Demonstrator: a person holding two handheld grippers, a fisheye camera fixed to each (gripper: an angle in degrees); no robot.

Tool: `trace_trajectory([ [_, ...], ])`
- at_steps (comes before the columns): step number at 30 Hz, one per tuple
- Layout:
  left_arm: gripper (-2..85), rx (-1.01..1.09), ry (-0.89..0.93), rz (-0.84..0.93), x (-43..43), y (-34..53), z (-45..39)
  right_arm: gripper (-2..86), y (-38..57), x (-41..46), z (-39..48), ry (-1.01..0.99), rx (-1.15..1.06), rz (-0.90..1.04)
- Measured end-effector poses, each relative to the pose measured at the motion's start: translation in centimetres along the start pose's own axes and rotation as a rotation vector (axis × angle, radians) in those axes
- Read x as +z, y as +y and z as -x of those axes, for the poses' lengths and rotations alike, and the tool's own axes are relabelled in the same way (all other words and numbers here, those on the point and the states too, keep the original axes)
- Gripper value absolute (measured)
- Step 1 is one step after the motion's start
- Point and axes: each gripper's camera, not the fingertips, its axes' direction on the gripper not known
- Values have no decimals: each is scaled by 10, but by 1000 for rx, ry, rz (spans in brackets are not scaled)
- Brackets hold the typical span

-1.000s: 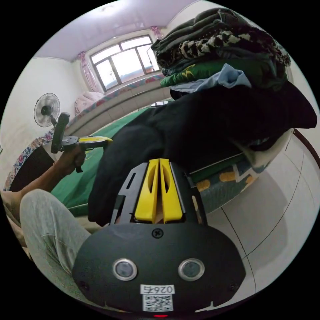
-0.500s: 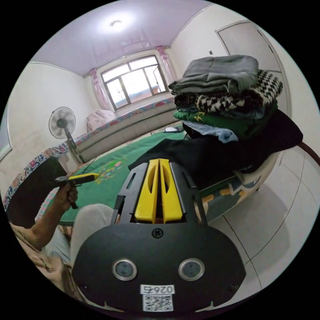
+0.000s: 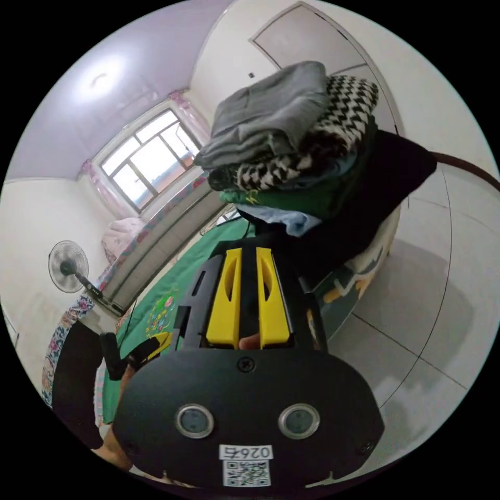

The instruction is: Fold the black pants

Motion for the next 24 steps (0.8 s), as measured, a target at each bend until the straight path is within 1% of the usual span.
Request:
trace_trajectory([
  [3,165,-60,44,43,14,-18,13,60,-13,22,-18,38,28,82],
  [6,179,-94,82,65,22,-34,21,72,-20,49,-23,67,-1,155],
  [9,177,-96,79,84,28,-47,23,89,-26,75,-25,73,-43,212],
  [11,169,-95,68,98,27,-54,24,97,-32,86,-26,25,-58,220],
  [13,172,-95,83,108,24,-60,26,100,-39,102,-29,-65,-54,242],
  [15,183,-147,185,67,16,-62,32,95,-43,115,-31,-140,-43,264],
  [19,180,-185,227,3,6,-60,38,97,-50,144,-27,-94,-60,302],
  [23,176,-123,201,40,-2,-72,29,106,-49,181,-24,-102,-44,385],
  [24,163,-112,181,64,-3,-78,25,107,-47,194,-23,-117,-32,411],
])
